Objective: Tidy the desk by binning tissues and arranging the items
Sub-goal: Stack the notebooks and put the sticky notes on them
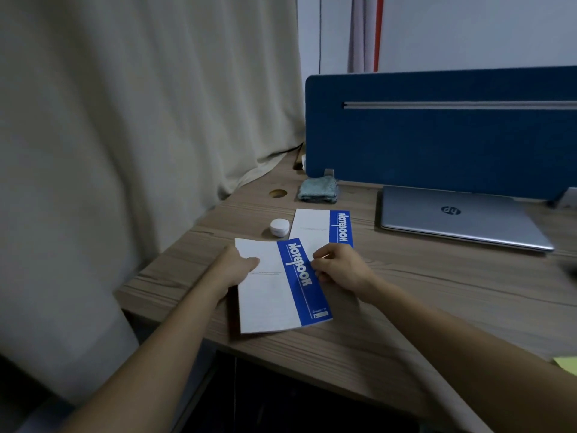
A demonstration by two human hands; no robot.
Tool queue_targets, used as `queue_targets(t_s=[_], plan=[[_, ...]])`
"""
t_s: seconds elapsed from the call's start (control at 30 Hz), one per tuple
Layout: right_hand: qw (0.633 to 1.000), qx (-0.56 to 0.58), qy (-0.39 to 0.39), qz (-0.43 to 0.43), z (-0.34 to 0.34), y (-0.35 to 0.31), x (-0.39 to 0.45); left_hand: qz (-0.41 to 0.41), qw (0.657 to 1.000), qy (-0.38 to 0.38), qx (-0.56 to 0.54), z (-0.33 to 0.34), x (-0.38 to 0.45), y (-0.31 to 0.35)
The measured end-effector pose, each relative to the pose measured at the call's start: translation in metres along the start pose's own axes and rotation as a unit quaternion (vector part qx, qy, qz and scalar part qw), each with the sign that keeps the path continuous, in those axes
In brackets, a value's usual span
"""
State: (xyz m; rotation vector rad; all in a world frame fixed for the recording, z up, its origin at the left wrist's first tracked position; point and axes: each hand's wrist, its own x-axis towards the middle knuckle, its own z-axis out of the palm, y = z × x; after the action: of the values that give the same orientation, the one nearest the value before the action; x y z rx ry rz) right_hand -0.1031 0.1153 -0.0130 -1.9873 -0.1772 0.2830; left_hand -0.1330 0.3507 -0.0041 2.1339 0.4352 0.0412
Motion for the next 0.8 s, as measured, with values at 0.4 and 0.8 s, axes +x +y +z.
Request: queue_targets(t_s=[0.4, 0.8], plan=[[0.996, 0.011, 0.085, -0.01, -0.043, 0.015, 0.0, 0.049, 0.99, -0.028, -0.129, 0.043, 0.007, 0.053], [0.993, 0.025, 0.112, 0.04, -0.071, 0.03, 0.039, 0.072, 0.994, -0.051, -0.067, 0.069, 0.048, 0.076]])
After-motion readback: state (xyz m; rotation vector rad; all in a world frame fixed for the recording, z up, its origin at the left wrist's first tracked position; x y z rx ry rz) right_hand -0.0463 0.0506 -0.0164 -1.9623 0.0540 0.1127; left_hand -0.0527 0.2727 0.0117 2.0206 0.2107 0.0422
